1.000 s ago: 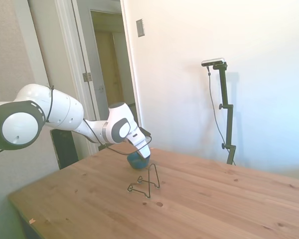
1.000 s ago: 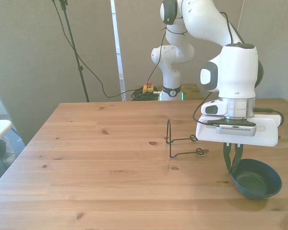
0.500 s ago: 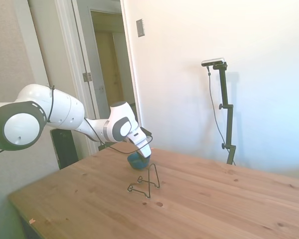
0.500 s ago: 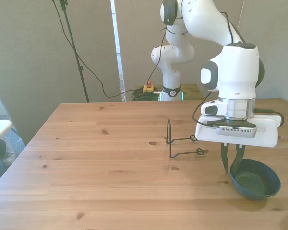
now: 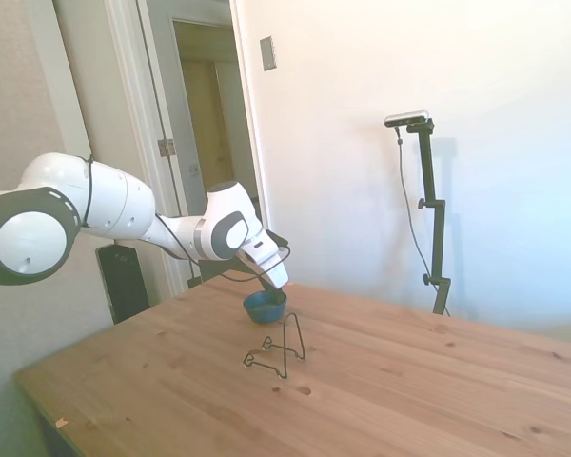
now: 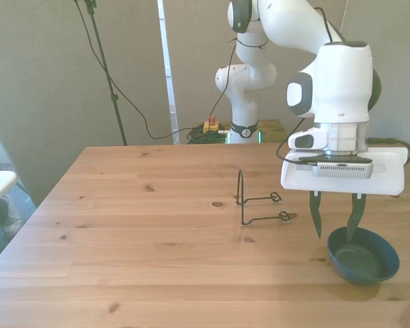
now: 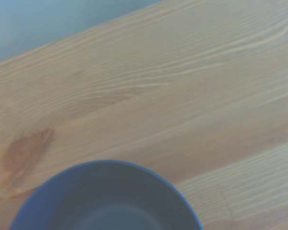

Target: Unload the bowl

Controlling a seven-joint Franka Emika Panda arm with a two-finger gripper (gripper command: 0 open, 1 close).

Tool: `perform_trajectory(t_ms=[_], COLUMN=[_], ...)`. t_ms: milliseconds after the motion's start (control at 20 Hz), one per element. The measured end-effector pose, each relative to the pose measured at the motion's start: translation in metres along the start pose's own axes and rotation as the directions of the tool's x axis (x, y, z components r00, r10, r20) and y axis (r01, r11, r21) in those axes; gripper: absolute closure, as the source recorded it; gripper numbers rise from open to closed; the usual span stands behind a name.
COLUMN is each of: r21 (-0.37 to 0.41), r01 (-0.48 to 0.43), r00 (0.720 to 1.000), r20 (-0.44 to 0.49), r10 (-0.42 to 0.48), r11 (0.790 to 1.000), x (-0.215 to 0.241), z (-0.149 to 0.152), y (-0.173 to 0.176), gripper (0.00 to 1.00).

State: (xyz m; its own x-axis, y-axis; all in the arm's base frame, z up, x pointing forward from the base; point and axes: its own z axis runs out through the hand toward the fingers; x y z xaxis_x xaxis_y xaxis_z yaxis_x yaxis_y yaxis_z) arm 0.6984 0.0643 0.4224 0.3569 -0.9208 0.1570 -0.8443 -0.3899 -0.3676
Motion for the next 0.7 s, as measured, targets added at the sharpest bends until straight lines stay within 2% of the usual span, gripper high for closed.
perform_trajectory(t_ms=[250, 450, 700], r21=[0.026, 0.022, 0.007], r01=[0.046, 0.129, 0.220], r00=[0.999, 0.991, 0.975], r20=[-0.002, -0.023, -0.031], r10=[-0.046, -0.129, -0.220], r11=[0.999, 0.991, 0.975], x=[-0.018, -0.049, -0.091], z=[-0.033, -0.059, -0.069], y=[-0.003, 0.006, 0.028], gripper=[0.00, 0.00, 0.00])
